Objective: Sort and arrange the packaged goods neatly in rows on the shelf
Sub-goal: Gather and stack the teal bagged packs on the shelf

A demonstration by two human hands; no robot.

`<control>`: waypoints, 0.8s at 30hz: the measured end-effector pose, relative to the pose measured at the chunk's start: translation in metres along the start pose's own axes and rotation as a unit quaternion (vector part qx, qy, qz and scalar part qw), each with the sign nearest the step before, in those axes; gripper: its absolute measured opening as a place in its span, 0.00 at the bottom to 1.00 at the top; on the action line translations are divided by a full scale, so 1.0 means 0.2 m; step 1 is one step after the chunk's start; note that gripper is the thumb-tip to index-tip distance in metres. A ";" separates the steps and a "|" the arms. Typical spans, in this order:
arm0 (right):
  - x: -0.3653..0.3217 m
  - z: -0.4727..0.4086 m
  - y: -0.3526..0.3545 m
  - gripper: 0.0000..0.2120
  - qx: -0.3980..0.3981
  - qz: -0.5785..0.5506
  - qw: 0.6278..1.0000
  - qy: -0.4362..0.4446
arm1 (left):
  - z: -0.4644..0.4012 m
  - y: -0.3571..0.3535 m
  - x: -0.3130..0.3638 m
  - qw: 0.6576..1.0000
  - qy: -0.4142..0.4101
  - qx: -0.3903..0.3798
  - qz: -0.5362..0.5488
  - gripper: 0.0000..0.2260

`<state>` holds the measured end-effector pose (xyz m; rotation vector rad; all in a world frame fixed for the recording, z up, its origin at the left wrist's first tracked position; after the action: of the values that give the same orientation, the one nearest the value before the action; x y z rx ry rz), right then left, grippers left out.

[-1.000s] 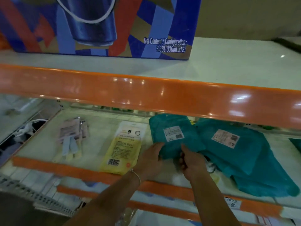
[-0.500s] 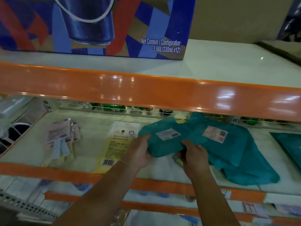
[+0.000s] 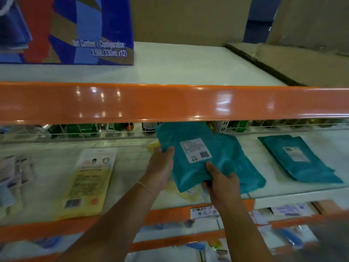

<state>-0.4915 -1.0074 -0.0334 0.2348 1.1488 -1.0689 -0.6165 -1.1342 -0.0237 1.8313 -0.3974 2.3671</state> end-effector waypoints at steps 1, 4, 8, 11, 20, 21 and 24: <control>-0.06 -0.02 0.08 0.04 0.016 -0.010 1.000 0.008 | 0.00 -0.09 0.02 0.999 -0.024 -0.010 -0.027 0.13; -0.24 -0.11 0.34 0.07 0.059 -0.039 0.997 0.027 | 0.06 -0.35 0.08 0.988 -0.101 -0.032 -0.113 0.11; -0.45 -0.25 0.66 0.08 0.098 -0.071 0.992 0.038 | 0.17 -0.74 0.10 0.949 -0.187 -0.118 -0.224 0.03; -0.58 -0.34 0.83 0.08 0.101 -0.070 0.992 0.042 | 0.17 -1.00 0.04 0.918 -0.231 -0.152 -0.284 0.07; -0.76 -0.59 1.22 0.14 0.146 -0.065 0.987 0.009 | 0.17 -1.49 -0.13 0.846 -0.258 -0.223 -0.410 0.21; -0.77 -0.61 1.25 0.15 0.151 -0.060 0.987 0.006 | 0.17 -1.51 -0.14 0.838 -0.265 -0.222 -0.422 0.21; -0.81 -0.67 1.32 0.13 0.161 -0.054 0.985 -0.015 | 0.19 -1.57 -0.17 0.816 -0.286 -0.223 -0.450 0.21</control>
<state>-0.3680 -0.6937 -0.0514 0.4115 0.9670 -1.3501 -0.4923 -0.8418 -0.0058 1.8467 -0.0650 0.9885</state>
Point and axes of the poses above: each hand's wrist, its own z-axis away from the middle knuckle, its own y-axis out of the back of the hand, x = y × z, the point moved 5 cm from there along -z, towards the middle knuckle, and after that the axes turned 6 degrees about -y, right-handed, at the moved point
